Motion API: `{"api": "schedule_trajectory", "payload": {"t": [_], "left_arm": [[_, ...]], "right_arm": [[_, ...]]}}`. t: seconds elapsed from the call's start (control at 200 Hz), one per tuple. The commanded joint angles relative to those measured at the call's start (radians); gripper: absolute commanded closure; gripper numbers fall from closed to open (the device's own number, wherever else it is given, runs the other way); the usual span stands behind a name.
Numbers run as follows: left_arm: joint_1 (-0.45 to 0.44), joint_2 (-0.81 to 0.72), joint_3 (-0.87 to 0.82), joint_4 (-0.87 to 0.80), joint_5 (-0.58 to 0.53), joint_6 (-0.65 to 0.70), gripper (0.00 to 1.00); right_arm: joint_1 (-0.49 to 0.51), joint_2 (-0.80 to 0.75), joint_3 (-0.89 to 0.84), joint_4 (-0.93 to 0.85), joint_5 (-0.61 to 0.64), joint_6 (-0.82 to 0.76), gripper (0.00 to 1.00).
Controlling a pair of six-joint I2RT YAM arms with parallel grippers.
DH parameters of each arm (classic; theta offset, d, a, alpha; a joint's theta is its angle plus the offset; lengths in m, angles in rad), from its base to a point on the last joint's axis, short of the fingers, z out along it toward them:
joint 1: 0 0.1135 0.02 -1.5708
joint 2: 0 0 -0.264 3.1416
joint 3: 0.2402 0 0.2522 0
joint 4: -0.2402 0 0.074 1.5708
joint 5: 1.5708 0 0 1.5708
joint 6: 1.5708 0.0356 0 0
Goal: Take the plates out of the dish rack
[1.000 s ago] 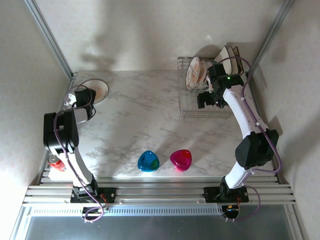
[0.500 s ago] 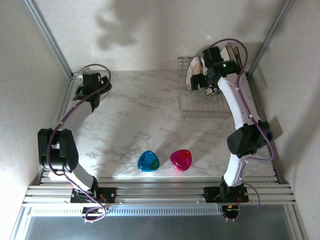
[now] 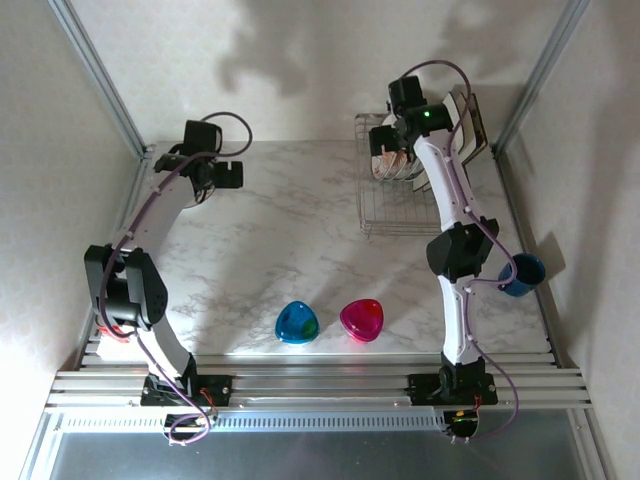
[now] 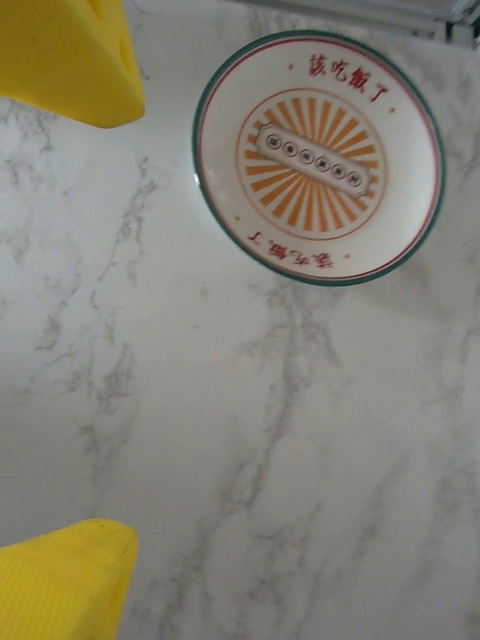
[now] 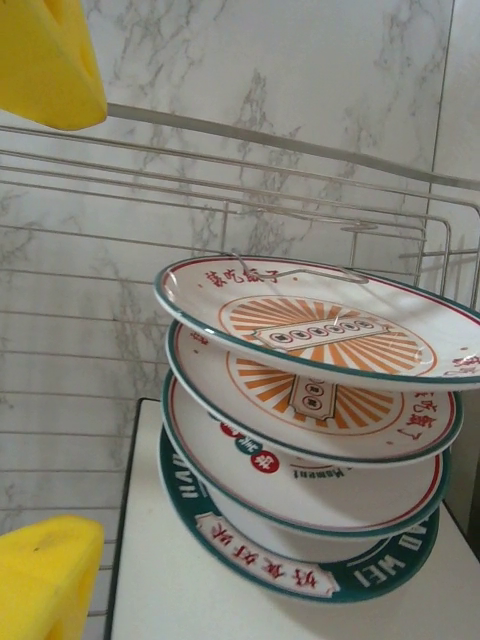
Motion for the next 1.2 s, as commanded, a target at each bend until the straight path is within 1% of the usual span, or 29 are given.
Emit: {"api": "schedule_trajectory", "payload": {"t": [0.0, 0.135, 0.21, 0.295, 0.456, 0.586, 0.841, 1.011, 1.196], "left_arm": [[-0.020, 0.003, 0.031, -0.088, 0.013, 0.042, 0.00], [-0.020, -0.011, 0.005, -0.058, 0.033, 0.040, 0.01], [-0.020, -0.015, -0.002, -0.050, 0.039, 0.039, 0.00], [-0.020, -0.019, -0.005, -0.043, 0.045, 0.040, 0.00], [-0.020, -0.022, -0.007, -0.035, 0.050, 0.043, 0.01], [-0.020, -0.019, -0.007, -0.028, 0.057, 0.045, 0.01], [-0.018, -0.010, -0.005, -0.026, 0.060, 0.042, 0.01], [-0.018, -0.012, -0.005, -0.026, 0.059, 0.042, 0.00], [-0.019, -0.015, -0.004, -0.025, 0.062, 0.040, 0.00]], "right_arm": [[0.004, 0.061, 0.048, 0.050, 0.008, -0.016, 0.03], [0.000, 0.144, 0.118, 0.074, 0.025, -0.011, 0.12], [0.001, 0.164, 0.118, 0.116, 0.022, -0.015, 0.14], [-0.001, 0.183, 0.121, 0.147, 0.036, -0.013, 0.19], [-0.011, 0.220, 0.140, 0.174, 0.049, 0.001, 0.23], [-0.015, 0.240, 0.146, 0.212, 0.056, 0.007, 0.26], [-0.019, 0.280, 0.176, 0.260, 0.077, 0.029, 0.38], [-0.027, 0.298, 0.179, 0.268, 0.092, 0.038, 0.44], [-0.026, 0.300, 0.178, 0.270, 0.114, 0.046, 0.55]]}}
